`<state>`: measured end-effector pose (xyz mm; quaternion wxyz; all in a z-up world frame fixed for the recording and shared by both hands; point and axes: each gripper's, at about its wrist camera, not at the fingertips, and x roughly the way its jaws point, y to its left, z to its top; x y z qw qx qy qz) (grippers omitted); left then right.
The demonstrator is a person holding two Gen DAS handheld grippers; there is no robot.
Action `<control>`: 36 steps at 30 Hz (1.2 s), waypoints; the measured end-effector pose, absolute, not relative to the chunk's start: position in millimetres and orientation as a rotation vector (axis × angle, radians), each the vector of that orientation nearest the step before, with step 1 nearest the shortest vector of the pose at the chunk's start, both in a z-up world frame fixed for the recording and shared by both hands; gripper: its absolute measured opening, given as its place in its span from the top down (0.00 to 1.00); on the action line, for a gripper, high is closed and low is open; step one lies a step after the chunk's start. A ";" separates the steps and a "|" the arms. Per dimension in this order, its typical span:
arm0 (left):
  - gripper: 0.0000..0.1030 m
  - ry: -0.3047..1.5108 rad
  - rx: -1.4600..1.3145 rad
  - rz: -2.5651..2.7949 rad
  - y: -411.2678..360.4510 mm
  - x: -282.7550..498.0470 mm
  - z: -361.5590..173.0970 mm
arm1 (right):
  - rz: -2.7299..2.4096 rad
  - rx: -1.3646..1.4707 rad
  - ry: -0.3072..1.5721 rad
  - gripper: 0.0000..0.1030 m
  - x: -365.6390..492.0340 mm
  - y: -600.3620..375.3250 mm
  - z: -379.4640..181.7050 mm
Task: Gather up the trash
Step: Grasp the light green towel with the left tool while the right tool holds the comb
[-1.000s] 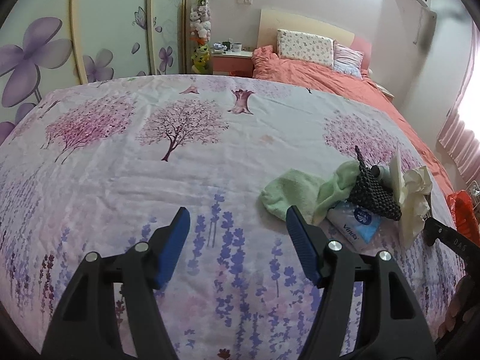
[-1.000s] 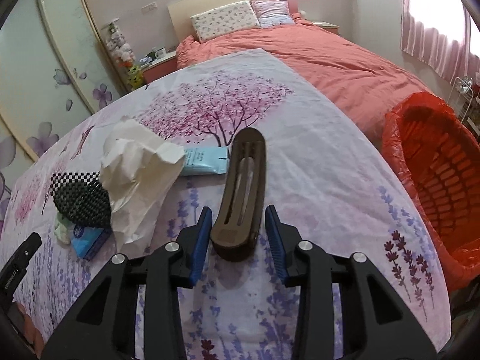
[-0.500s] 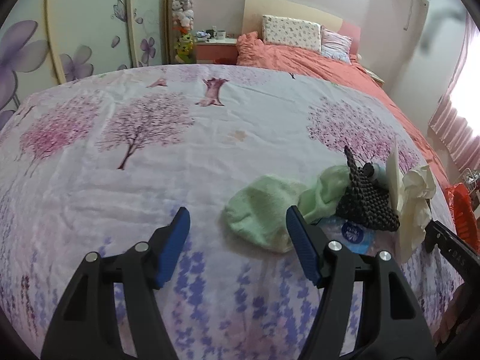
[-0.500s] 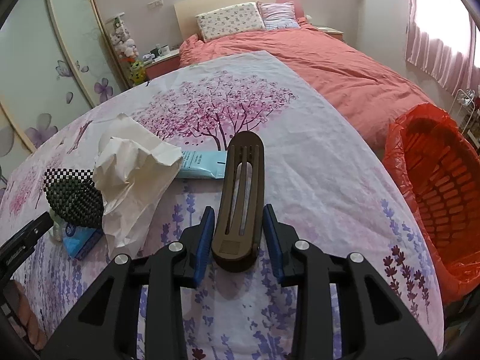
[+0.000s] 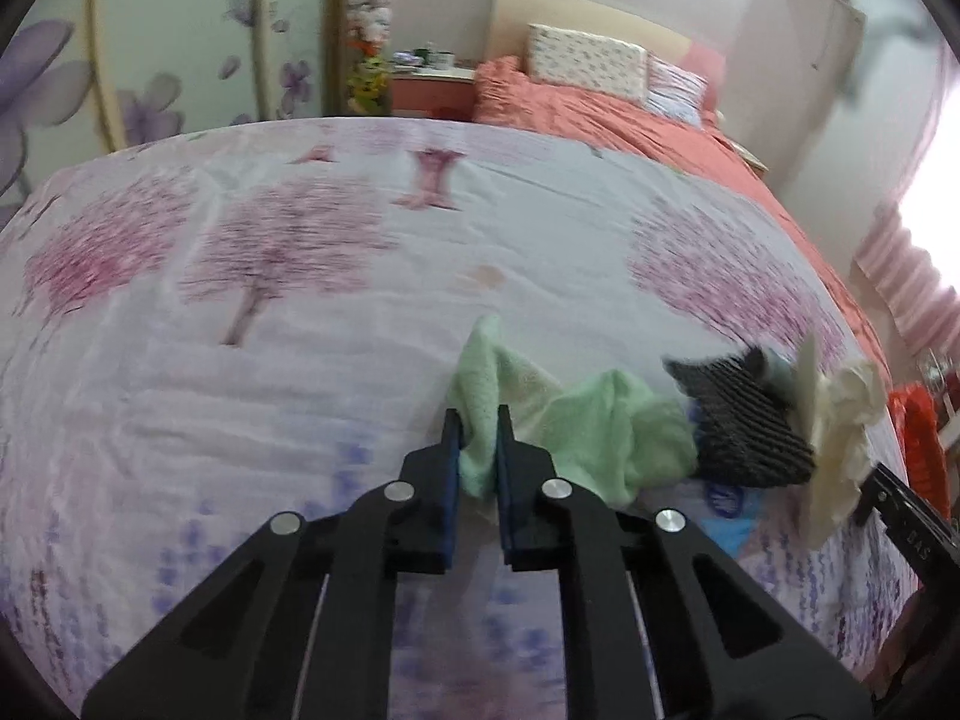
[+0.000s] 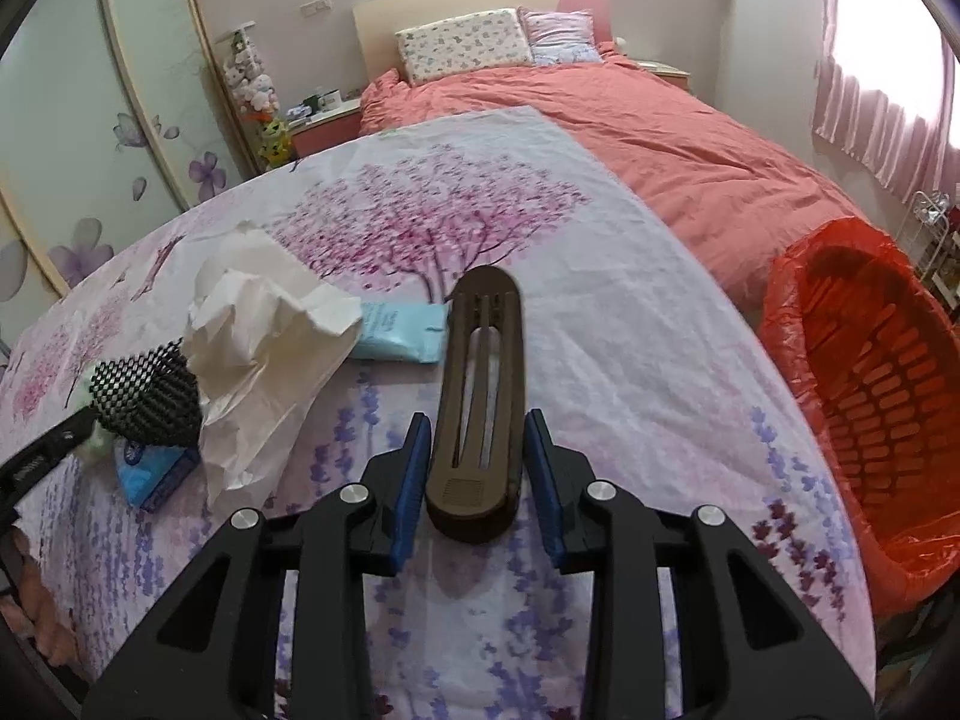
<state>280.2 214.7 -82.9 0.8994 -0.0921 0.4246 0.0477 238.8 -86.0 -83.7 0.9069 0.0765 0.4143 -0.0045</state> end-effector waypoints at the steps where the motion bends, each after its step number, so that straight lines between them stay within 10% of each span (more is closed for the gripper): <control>1: 0.89 0.875 -0.198 0.122 223.6 278.2 -81.4 | -0.022 0.156 0.850 0.73 238.9 -88.5 -83.0; 12: 0.62 0.872 -0.197 0.182 241.7 275.1 -85.6 | -0.018 0.180 0.855 0.72 244.3 -98.3 -85.2; 36: 0.62 0.859 -0.257 0.162 250.2 272.6 -85.5 | 0.012 0.248 0.851 0.71 242.5 -106.2 -87.0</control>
